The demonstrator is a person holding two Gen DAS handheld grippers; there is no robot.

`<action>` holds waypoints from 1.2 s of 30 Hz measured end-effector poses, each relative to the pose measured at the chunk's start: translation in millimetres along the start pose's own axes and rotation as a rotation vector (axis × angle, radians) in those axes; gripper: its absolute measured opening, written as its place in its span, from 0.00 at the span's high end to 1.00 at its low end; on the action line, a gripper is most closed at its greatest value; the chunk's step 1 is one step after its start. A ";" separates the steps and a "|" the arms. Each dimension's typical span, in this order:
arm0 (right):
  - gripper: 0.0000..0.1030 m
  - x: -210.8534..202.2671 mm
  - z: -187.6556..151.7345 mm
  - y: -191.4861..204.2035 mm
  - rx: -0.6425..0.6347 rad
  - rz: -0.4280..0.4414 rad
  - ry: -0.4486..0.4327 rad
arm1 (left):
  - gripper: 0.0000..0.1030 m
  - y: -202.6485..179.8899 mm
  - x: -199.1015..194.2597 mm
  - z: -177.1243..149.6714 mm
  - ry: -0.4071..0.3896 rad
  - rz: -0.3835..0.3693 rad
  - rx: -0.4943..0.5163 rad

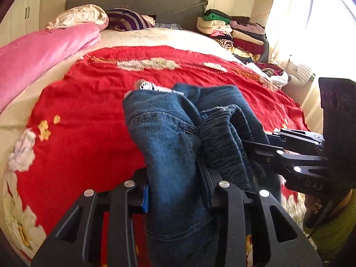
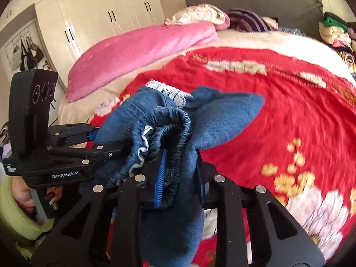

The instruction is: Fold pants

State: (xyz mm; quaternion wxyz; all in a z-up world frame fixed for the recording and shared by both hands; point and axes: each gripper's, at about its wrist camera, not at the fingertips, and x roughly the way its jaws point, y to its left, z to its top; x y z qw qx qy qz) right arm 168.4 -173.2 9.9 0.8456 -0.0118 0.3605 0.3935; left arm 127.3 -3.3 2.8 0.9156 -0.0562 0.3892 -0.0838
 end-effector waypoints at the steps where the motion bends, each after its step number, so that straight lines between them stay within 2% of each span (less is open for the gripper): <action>1: 0.83 0.5 4.4 -0.5 -0.005 -0.002 -0.007 | 0.68 1.3 -0.4 4.2 -0.004 0.000 -0.002; 10: 0.83 21.6 45.3 -6.4 -0.038 -0.017 -0.045 | 0.68 16.3 7.9 35.7 -0.029 0.047 0.000; 23: 0.83 56.6 49.2 -14.7 -0.004 -0.049 0.006 | 0.68 31.3 36.1 36.3 0.002 0.084 -0.011; 26: 0.80 65.0 42.1 -23.9 0.021 -0.074 0.047 | 0.67 39.3 47.2 30.0 0.030 0.101 -0.034; 28: 0.76 72.1 36.2 -31.8 0.036 -0.101 0.078 | 0.63 45.6 52.7 25.2 0.048 0.105 -0.055; 29: 0.74 74.6 33.6 -35.4 0.042 -0.108 0.093 | 0.58 48.3 55.0 23.7 0.058 0.104 -0.065; 31: 0.63 79.9 28.2 -41.9 0.057 -0.139 0.121 | 0.51 53.7 58.2 19.9 0.075 0.102 -0.087; 32: 0.63 82.0 26.0 -44.3 0.064 -0.146 0.131 | 0.48 55.3 59.6 19.5 0.079 0.102 -0.091; 36: 0.57 83.1 24.8 -47.1 0.081 -0.162 0.135 | 0.46 56.7 59.8 16.8 0.078 0.109 -0.091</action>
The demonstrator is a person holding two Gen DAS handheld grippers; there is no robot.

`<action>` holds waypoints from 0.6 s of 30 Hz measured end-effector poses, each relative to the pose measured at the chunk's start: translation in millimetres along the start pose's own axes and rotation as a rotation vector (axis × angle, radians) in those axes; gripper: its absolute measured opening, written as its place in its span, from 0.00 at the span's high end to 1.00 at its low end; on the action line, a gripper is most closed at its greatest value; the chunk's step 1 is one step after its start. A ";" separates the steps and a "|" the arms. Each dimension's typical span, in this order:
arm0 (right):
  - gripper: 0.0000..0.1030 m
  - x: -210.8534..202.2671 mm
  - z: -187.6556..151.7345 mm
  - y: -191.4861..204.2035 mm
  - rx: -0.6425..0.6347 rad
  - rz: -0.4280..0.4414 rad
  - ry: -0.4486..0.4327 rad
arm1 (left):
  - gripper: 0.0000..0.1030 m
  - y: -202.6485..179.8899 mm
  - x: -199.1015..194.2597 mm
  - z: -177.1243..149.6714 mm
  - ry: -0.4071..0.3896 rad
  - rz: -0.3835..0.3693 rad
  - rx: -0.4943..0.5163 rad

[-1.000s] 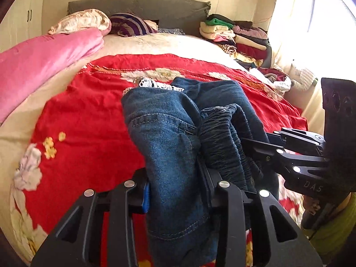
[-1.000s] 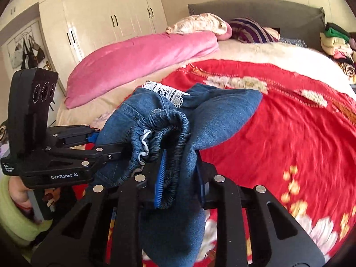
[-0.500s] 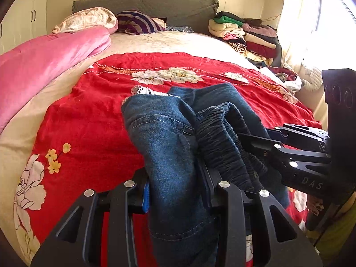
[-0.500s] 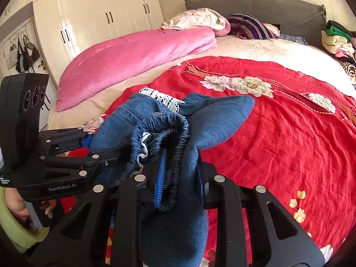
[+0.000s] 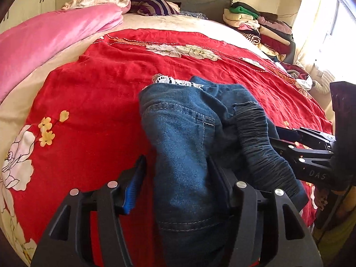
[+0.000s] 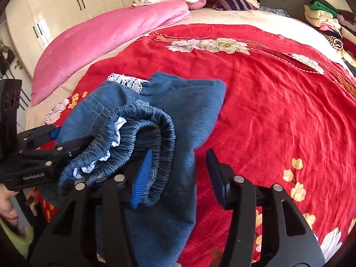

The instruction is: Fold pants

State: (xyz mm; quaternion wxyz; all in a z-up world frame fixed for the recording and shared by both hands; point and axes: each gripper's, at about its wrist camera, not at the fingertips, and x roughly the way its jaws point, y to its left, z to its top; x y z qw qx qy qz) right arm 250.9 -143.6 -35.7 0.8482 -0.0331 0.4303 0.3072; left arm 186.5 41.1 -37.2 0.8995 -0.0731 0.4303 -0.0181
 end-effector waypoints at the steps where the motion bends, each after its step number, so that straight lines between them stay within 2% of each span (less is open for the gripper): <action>1: 0.57 -1.5 -0.1 0.7 -0.003 -0.002 -0.003 | 0.46 -0.5 0.1 0.5 -0.001 0.000 0.000; 2: 0.56 -2.6 0.1 1.0 -0.005 -0.005 -0.006 | 0.46 -0.6 -1.1 0.5 -0.002 0.000 0.001; 4: 0.43 -8.7 0.2 2.3 -0.005 -0.004 -0.021 | 0.41 -2.3 -3.6 1.2 -0.004 0.002 0.001; 6: 0.40 -18.4 -0.4 4.5 -0.009 -0.010 -0.045 | 0.36 -2.4 -8.9 1.2 -0.010 0.005 -0.001; 9: 0.31 -31.9 -0.8 6.5 -0.027 -0.028 -0.074 | 0.35 -3.1 -19.7 1.1 -0.029 0.010 -0.005; 14: 0.17 -64.3 -4.0 10.6 -0.035 -0.024 -0.153 | 0.15 -7.9 -47.6 0.8 -0.084 0.023 -0.004; 16: 0.11 -79.6 -6.0 12.9 -0.036 -0.022 -0.192 | 0.10 -9.9 -58.5 0.3 -0.104 0.029 0.002; 18: 0.09 -95.8 -8.7 13.9 -0.030 -0.017 -0.243 | 0.06 -13.2 -74.0 -2.7 -0.132 0.038 0.008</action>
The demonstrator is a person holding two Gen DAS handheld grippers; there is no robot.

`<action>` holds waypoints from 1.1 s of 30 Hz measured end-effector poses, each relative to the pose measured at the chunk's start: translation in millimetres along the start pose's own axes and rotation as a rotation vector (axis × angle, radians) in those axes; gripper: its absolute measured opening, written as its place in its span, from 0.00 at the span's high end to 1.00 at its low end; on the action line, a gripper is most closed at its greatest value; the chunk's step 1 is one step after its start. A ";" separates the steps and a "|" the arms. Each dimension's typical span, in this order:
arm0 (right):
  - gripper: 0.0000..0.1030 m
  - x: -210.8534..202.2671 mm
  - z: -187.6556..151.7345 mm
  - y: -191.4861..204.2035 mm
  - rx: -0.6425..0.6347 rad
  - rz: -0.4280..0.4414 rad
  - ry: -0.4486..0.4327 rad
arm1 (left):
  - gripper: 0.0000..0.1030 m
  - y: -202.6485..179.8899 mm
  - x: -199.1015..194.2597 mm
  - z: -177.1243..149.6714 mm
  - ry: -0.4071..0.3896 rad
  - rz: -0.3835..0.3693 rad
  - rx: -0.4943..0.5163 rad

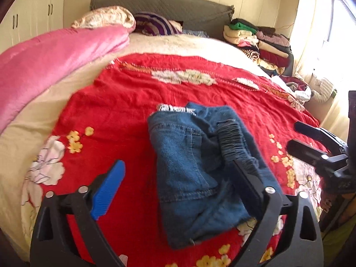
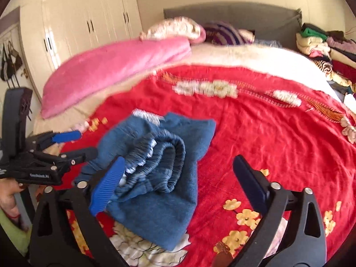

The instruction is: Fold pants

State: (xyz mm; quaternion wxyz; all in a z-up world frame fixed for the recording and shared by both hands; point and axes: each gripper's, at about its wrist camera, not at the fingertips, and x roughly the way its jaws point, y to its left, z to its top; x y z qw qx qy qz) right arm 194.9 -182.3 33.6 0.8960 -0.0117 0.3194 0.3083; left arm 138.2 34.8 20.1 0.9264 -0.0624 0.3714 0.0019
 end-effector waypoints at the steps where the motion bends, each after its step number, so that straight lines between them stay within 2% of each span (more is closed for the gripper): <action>1: 0.09 -9.6 0.1 0.2 0.004 0.000 -0.024 | 0.05 -1.1 -5.5 -0.9 -0.010 0.003 0.001; 8: 0.09 -67.5 -5.8 10.2 -0.016 0.005 -0.135 | 0.04 -5.9 -44.2 -8.5 -0.044 -0.016 -0.020; 14: 0.09 -97.1 -15.6 19.1 -0.014 0.005 -0.173 | 0.04 -11.8 -68.2 -19.3 -0.068 0.007 -0.013; 23: 0.09 -107.0 -46.7 40.4 -0.059 -0.040 -0.129 | 0.04 -13.4 -85.2 -54.9 -0.026 0.037 -0.003; 28: 0.09 -108.9 -69.4 47.7 -0.089 -0.121 -0.117 | 0.04 -10.3 -90.9 -81.8 -0.019 0.051 -0.016; 33: 0.09 -101.0 -87.5 46.2 -0.069 -0.133 -0.058 | 0.04 -17.8 -87.4 -108.3 -0.002 0.014 -0.033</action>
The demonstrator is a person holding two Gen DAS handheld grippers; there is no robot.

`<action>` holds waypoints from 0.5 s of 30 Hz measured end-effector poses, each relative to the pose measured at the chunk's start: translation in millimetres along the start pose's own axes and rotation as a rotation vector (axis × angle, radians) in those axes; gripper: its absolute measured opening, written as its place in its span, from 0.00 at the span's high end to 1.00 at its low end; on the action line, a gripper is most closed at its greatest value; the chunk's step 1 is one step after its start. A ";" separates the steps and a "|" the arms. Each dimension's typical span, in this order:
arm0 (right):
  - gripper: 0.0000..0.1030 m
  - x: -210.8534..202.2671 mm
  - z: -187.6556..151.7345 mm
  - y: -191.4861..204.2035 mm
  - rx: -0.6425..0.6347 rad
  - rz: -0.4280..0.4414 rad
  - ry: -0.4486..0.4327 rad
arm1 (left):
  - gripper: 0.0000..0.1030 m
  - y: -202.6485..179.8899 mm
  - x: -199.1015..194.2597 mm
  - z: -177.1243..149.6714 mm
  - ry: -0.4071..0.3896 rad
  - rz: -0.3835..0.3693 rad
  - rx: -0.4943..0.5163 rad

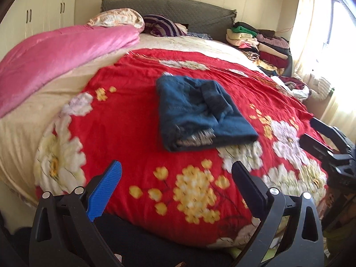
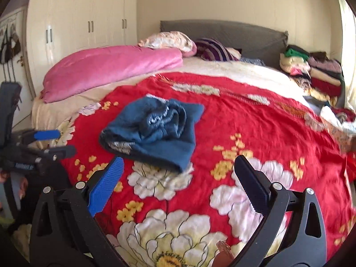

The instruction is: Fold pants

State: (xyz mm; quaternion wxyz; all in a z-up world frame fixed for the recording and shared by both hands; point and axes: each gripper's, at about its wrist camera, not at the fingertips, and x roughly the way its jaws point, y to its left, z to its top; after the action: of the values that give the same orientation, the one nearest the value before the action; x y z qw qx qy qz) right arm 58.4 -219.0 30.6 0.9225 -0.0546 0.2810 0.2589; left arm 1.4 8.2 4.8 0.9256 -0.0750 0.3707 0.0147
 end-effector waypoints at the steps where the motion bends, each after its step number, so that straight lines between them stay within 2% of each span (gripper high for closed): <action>1: 0.09 4.9 -4.8 -0.4 0.023 0.019 0.025 | 0.04 -3.5 2.0 -3.9 0.005 -0.003 0.005; 5: 0.09 17.3 -18.5 4.8 0.034 0.023 0.079 | 0.04 -9.3 10.0 -9.9 0.035 -0.002 0.018; 15: 0.09 19.6 -22.4 -1.5 0.054 0.010 0.090 | 0.04 -3.3 9.3 -8.3 0.042 0.020 -0.003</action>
State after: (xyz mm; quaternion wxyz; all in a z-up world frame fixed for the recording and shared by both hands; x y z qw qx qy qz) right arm 62.0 -217.0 1.1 0.9087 -0.0399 0.3295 0.2531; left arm 2.6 3.4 -7.1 0.9173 -0.0728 0.3909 0.0231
